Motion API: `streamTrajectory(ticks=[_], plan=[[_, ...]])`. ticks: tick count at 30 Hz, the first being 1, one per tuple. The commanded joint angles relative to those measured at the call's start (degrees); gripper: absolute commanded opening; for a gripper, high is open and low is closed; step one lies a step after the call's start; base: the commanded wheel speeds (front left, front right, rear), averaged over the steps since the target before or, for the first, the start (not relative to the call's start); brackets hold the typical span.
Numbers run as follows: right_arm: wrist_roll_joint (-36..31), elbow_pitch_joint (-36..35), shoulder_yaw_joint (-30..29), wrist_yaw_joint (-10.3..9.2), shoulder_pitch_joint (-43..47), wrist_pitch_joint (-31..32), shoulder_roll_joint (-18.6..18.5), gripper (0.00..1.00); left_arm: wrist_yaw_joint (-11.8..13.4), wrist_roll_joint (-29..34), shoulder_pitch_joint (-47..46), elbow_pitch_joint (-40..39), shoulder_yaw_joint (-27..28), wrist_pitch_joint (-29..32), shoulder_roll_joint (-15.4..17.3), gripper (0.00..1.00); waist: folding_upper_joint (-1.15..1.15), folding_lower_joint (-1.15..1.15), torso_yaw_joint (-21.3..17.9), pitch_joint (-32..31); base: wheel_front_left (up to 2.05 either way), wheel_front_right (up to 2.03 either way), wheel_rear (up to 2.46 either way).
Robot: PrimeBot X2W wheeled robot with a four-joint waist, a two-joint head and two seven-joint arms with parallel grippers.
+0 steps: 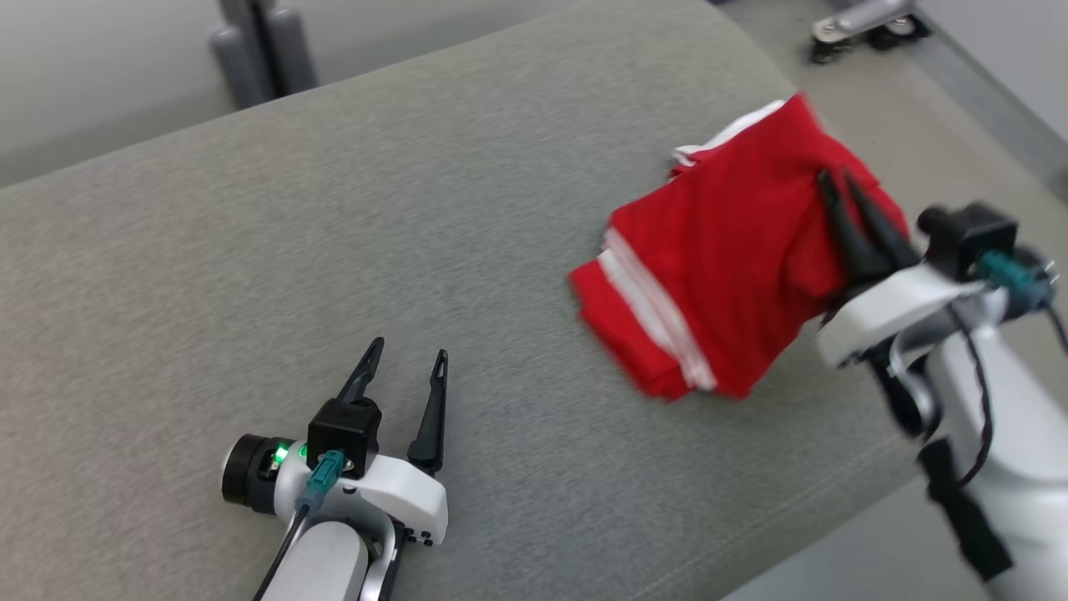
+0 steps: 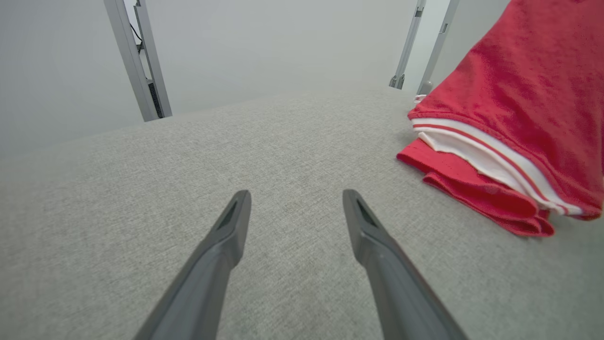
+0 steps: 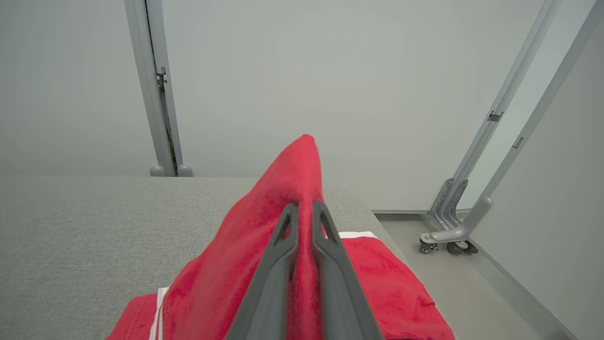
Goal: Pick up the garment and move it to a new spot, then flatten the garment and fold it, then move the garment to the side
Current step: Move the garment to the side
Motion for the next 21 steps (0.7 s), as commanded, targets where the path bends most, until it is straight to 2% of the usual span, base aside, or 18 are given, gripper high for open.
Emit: streamTrajectory(ticks=[1, 4, 11, 13, 14, 16, 21], plan=[[-1.7, 1.7, -0.3, -0.02, -2.6, 0.0, -1.5, 0.0, -0.2, 0.5, -0.4, 0.0, 0.2, -0.2, 0.4, 1.0, 0.0, 0.0, 2.9, 1.1, 0.0, 0.0, 0.0], [-3.1, 5.6, -1.6, -0.02, -5.2, 0.0, -3.6, 0.0, -0.1, 0.6, -0.9, -0.1, 0.0, -0.2, 0.3, 1.0, 0.0, 0.0, 4.8, 1.6, 0.0, 0.0, 0.0], [-10.3, 17.8, -8.7, -0.02, -10.5, 0.0, -13.7, 0.0, 0.3, -1.3, -2.8, -1.1, -2.4, -0.2, 0.3, 1.0, 0.0, 0.0, 12.3, 3.1, 0.0, 0.0, 0.0], [-12.3, 20.1, -11.2, -0.02, -11.1, 0.0, -15.6, 0.0, 0.6, -1.8, -2.9, -1.5, -3.2, -0.2, 0.3, 1.0, 0.0, 0.0, 13.9, 3.3, 0.0, 0.0, 0.0], [-12.9, 20.9, -12.7, -0.02, -11.5, 0.0, -16.5, 0.05, 0.8, -1.9, -3.1, -1.5, -3.5, -0.2, 0.3, 1.0, 0.0, 0.0, 14.5, 3.5, 0.0, 0.0, 0.0], [-14.7, 22.7, -16.1, -0.03, -11.5, 0.0, -18.0, 1.0, 1.3, -2.2, -3.0, -1.3, -3.6, -0.2, 0.4, 1.0, 0.0, 0.0, 15.6, 3.8, 0.0, 0.0, 0.0], [-19.0, 21.8, -25.5, -0.02, -11.2, 0.0, -17.3, 1.0, 1.9, -1.8, -2.9, -1.3, -2.7, -0.2, 0.3, 1.0, 0.0, 0.0, 16.9, 4.2, 0.0, 0.0, 0.0]])
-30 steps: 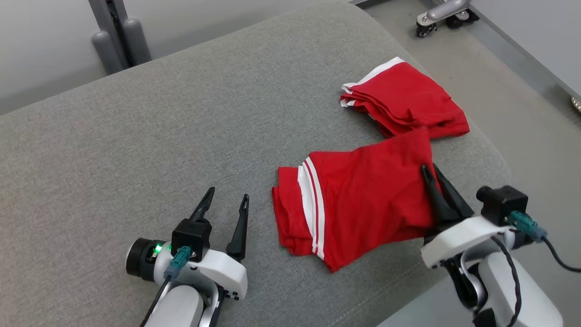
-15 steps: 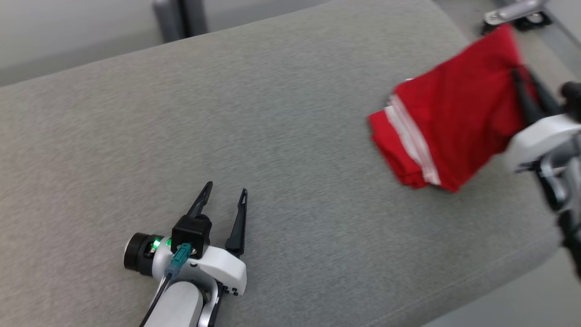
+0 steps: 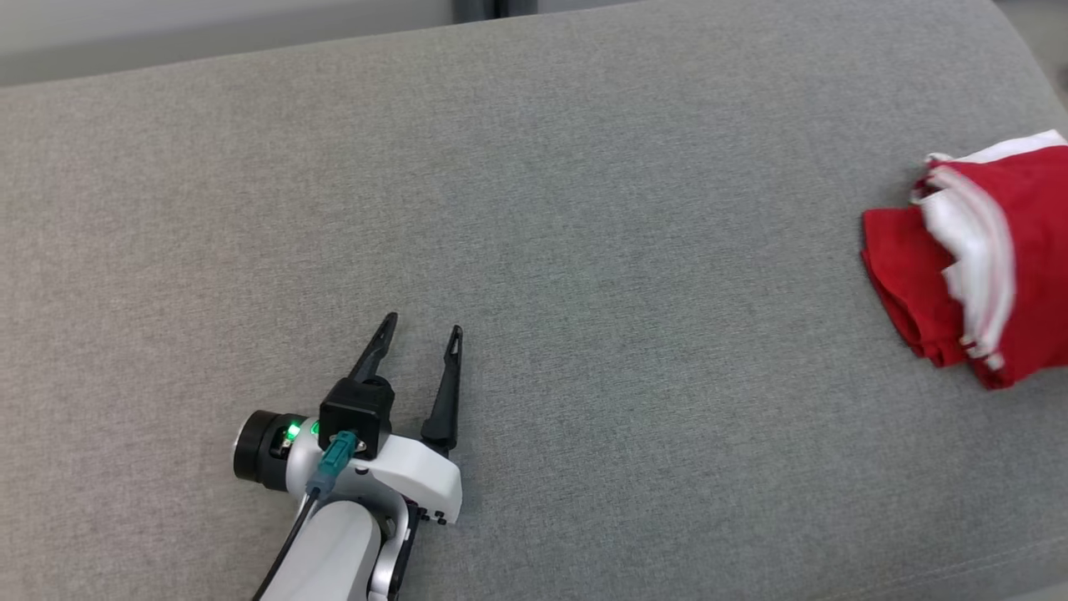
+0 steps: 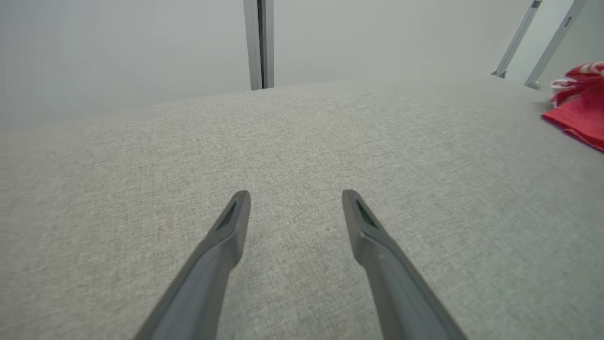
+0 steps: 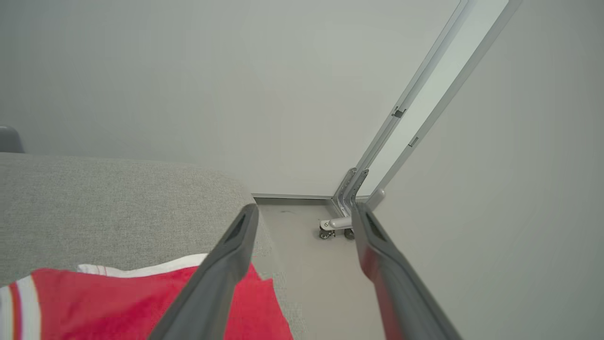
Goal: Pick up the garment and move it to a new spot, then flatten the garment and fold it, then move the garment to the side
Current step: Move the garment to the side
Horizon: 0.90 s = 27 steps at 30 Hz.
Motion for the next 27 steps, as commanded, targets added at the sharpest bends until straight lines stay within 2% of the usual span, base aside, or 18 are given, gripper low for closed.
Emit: streamTrajectory(ticks=[1, 4, 8, 13, 20, 27], plan=[[-1.7, -1.5, -1.8, -0.02, 0.6, 0.0, 1.1, 1.0, 0.4, 0.3, -0.4, -0.1, 0.6, -0.2, 0.2, 1.0, 0.0, 0.0, 0.5, 0.1, 0.0, 0.0, 0.0], [-3.5, -6.0, -3.9, -0.02, 2.2, 0.0, 4.8, 1.0, 0.7, 0.3, 0.5, -0.4, 1.6, -0.2, 0.3, 1.0, 0.0, 0.0, 0.7, -0.5, 0.0, 0.0, 0.0], [-1.9, -13.0, -4.7, -0.02, 5.0, 0.0, 10.2, 1.0, 1.1, 0.6, 1.2, -0.5, 3.5, -0.2, 0.3, 1.0, 0.0, 0.0, 1.1, -1.9, 0.0, 0.0, 0.0], [1.8, -19.8, 0.0, -0.02, 10.8, 0.0, 15.1, 1.0, 1.4, 0.6, 2.7, -0.7, 6.3, -0.2, 0.3, 1.0, 0.0, 0.0, 1.8, -3.9, 0.0, 0.0, 0.0], [6.3, -25.3, 7.0, -0.02, 18.9, 0.0, 18.9, 1.0, 1.1, 0.9, 4.6, -0.9, 9.0, -0.2, 0.3, 1.0, 0.0, 0.0, 3.8, -6.5, 0.0, 0.0, 0.0], [7.6, -27.6, 8.4, -0.02, 24.7, 0.0, 21.5, 1.0, 0.7, 1.5, 6.6, -1.1, 10.6, -0.2, 0.3, 1.0, 0.0, 0.0, 5.6, -8.8, 0.0, 0.0, 0.0]])
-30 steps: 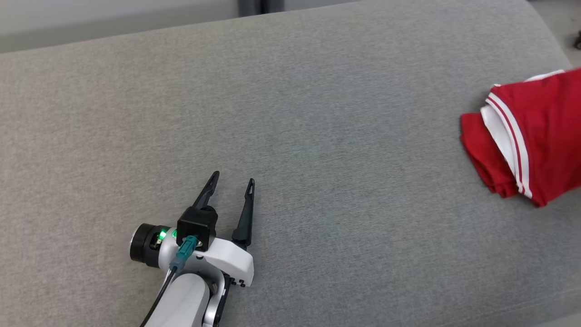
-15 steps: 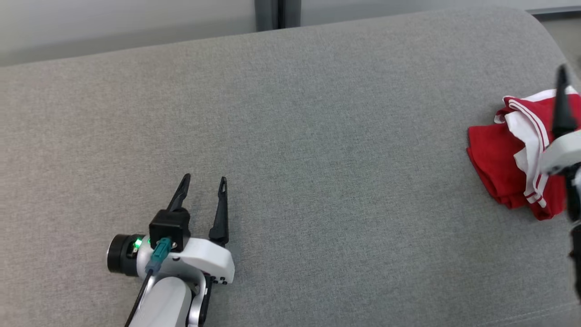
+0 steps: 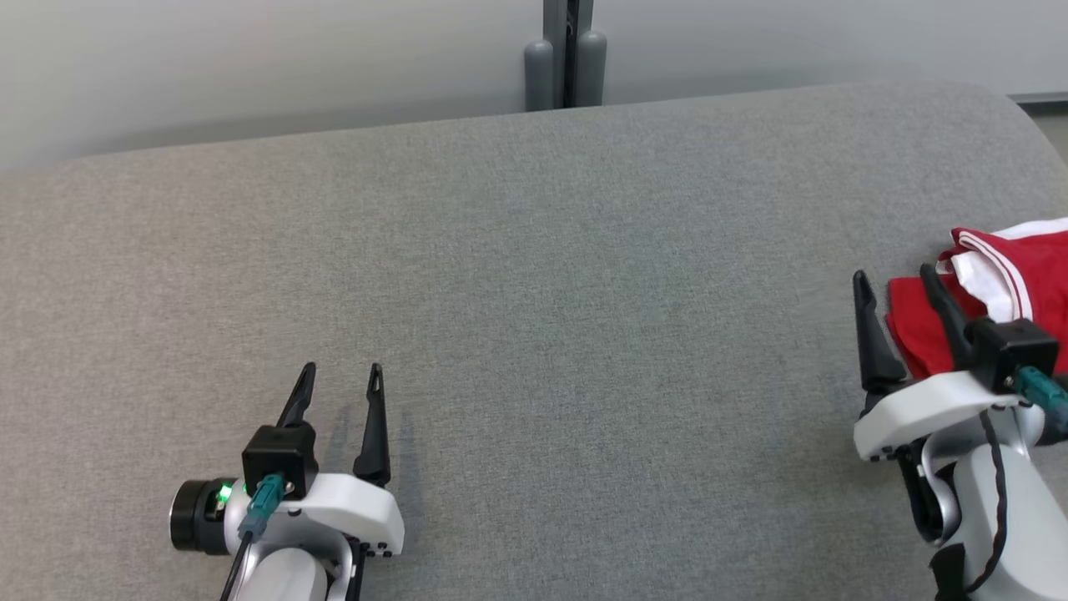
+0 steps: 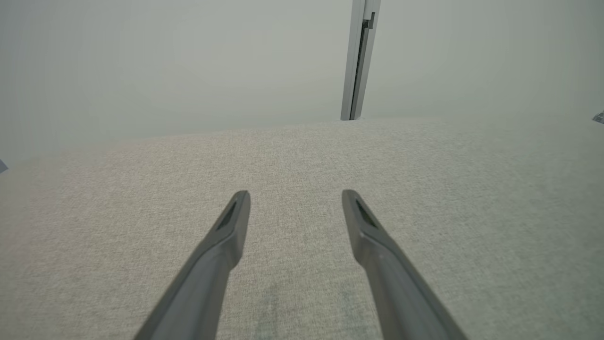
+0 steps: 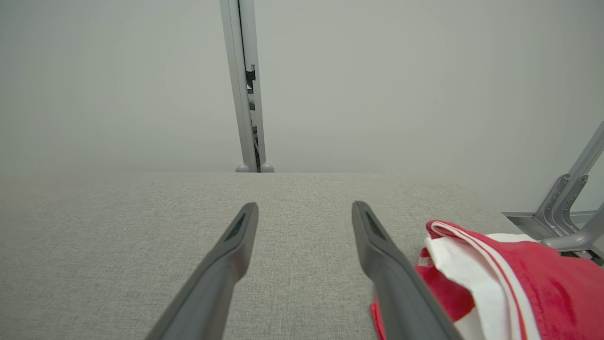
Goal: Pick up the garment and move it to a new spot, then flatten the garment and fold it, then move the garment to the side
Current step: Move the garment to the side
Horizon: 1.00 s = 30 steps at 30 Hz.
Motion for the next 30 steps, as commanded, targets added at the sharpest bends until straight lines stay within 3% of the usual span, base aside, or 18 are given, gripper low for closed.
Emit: streamTrajectory(ticks=[1, 16, 30], plan=[[0.5, -0.6, 0.0, -0.02, 0.9, 0.0, 0.2, 1.0, -0.3, 0.4, 0.7, -0.1, 0.5, -0.2, 0.3, 1.0, 0.0, 0.0, 0.6, -0.8, 0.0, 0.0, 0.0], [0.6, -2.2, 0.0, -0.02, 9.7, 0.0, 3.2, 1.0, -1.0, 1.1, 5.7, 0.6, 4.8, -0.2, 0.3, 1.0, 0.0, 0.0, 2.2, -6.9, 0.0, 0.0, 0.0], [1.5, -2.6, 1.7, -0.02, 10.9, 0.0, 3.5, 1.0, -2.9, 0.8, 6.9, 0.2, 7.7, -0.2, 0.3, 1.0, 0.0, 0.0, 3.5, -7.2, 0.0, 0.0, 0.0]])
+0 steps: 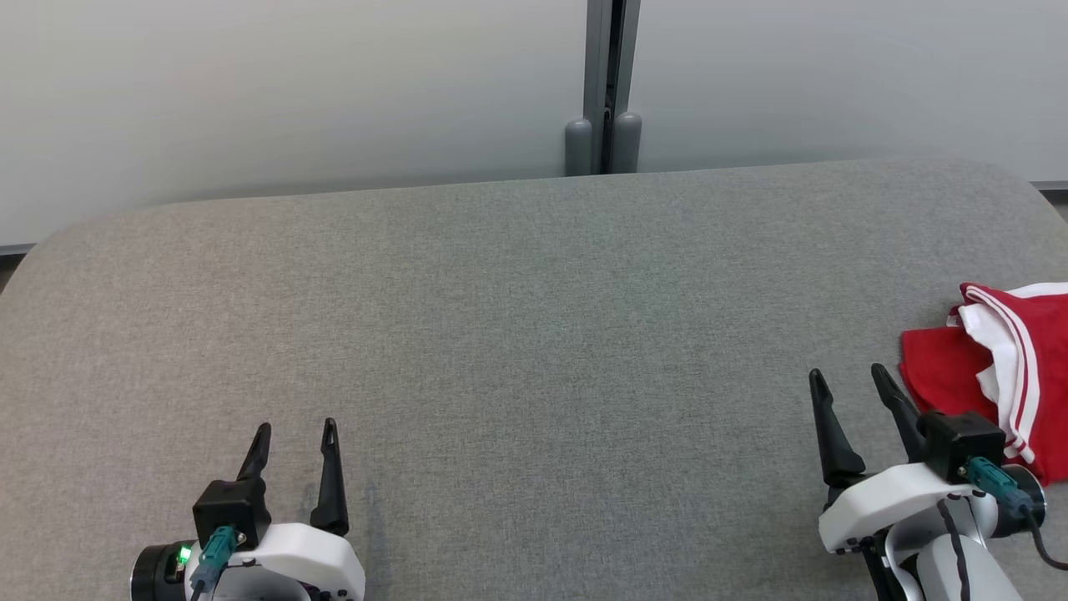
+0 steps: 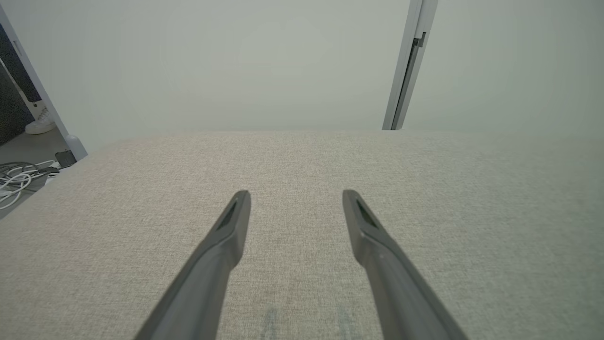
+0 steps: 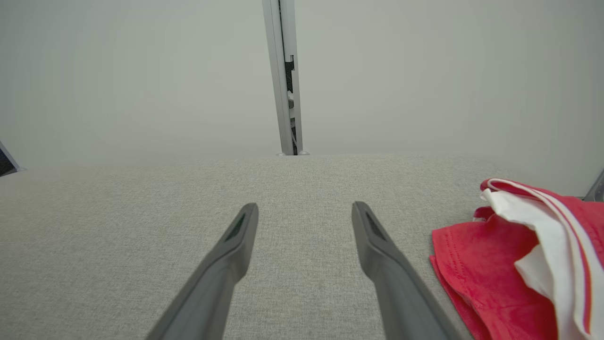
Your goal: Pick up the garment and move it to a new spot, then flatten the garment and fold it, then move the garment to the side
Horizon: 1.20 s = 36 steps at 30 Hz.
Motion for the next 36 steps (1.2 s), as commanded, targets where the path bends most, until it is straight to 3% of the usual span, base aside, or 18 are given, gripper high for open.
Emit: streamTrajectory(ticks=[1, 25, 26, 27, 36], plan=[[0.1, -0.5, 0.2, -0.02, 0.2, 0.0, -0.3, 1.0, -0.3, 0.3, 0.4, 0.1, 0.3, -0.2, 0.2, 1.0, 0.0, 0.0, 0.0, 0.1, 0.0, 0.0, 0.0], [-0.9, 0.2, 0.0, -0.01, 0.0, 0.0, -0.3, 1.0, -0.4, -0.7, -0.2, 1.0, 0.0, -0.2, 0.2, 1.0, 0.0, 0.0, 0.3, 1.7, 0.0, 0.0, 0.0], [-0.9, -0.1, -1.4, -0.02, 0.4, 0.0, -0.3, 1.0, -1.1, -0.4, -0.8, 1.4, -0.7, -0.2, 0.2, 1.0, 0.0, 0.0, -0.6, 1.8, 0.0, 0.0, 0.0], [-0.6, 0.2, 0.4, 0.08, -0.5, 0.0, -0.3, 1.0, -0.2, -0.3, -0.5, 0.9, 0.5, -0.2, 0.3, 1.0, 0.0, 0.0, -3.7, 2.3, 0.0, 0.0, 0.0], [-0.6, 0.1, -0.2, -0.01, -1.1, 0.0, -0.3, 1.0, -0.2, -0.7, -1.3, 1.3, -0.2, -0.2, 0.3, 1.0, 0.0, 0.0, -4.0, 2.9, 0.0, 0.0, 0.0]])
